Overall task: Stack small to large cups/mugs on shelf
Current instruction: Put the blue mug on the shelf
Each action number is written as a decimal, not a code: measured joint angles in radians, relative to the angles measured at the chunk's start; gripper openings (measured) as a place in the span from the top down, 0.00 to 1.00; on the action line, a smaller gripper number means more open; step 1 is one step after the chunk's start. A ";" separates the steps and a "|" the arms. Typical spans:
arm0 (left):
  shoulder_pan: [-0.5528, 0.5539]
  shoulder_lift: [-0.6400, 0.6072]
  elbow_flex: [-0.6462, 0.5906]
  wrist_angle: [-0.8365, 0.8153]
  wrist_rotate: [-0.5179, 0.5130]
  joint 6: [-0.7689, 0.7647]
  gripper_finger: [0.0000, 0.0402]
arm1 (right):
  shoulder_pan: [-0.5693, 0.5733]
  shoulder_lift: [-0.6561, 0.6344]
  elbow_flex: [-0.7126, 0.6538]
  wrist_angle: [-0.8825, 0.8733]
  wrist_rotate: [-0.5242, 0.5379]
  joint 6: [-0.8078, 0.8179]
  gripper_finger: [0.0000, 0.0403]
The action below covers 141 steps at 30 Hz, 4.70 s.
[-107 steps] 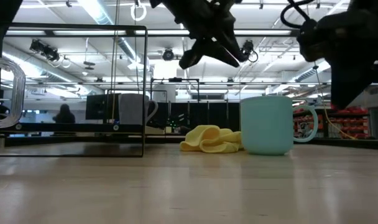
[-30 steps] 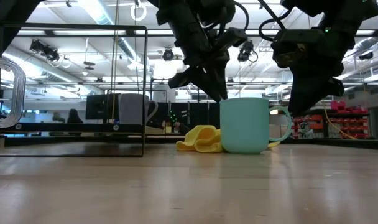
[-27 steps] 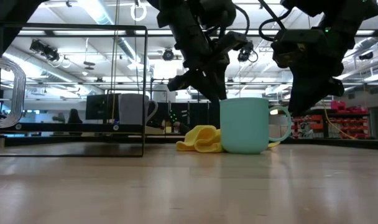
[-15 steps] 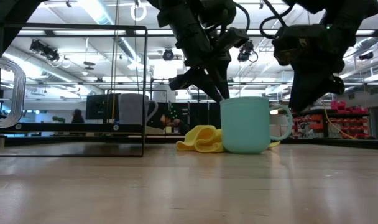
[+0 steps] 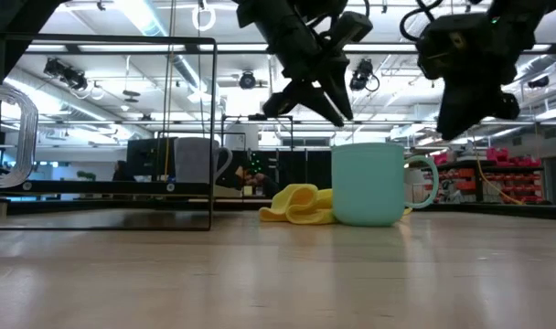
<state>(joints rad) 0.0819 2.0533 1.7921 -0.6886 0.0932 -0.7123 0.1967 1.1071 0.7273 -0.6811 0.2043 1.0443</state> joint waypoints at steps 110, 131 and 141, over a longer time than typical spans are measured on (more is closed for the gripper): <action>0.248 -0.112 0.458 -0.881 -0.236 -0.062 0.97 | 0.062 -0.158 0.050 -0.021 0.078 -0.072 0.77; 0.322 -0.567 -0.347 -0.685 -0.248 -0.260 0.97 | 0.062 -0.158 0.050 -0.021 0.132 -0.082 0.77; 0.316 -0.677 -0.579 -0.403 -0.257 -0.326 0.97 | 0.061 -0.158 0.050 -0.020 0.162 -0.076 0.77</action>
<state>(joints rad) 0.3981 1.3767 1.2129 -1.0916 -0.1638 -1.0386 0.2577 0.9489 0.7773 -0.7013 0.3660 0.9686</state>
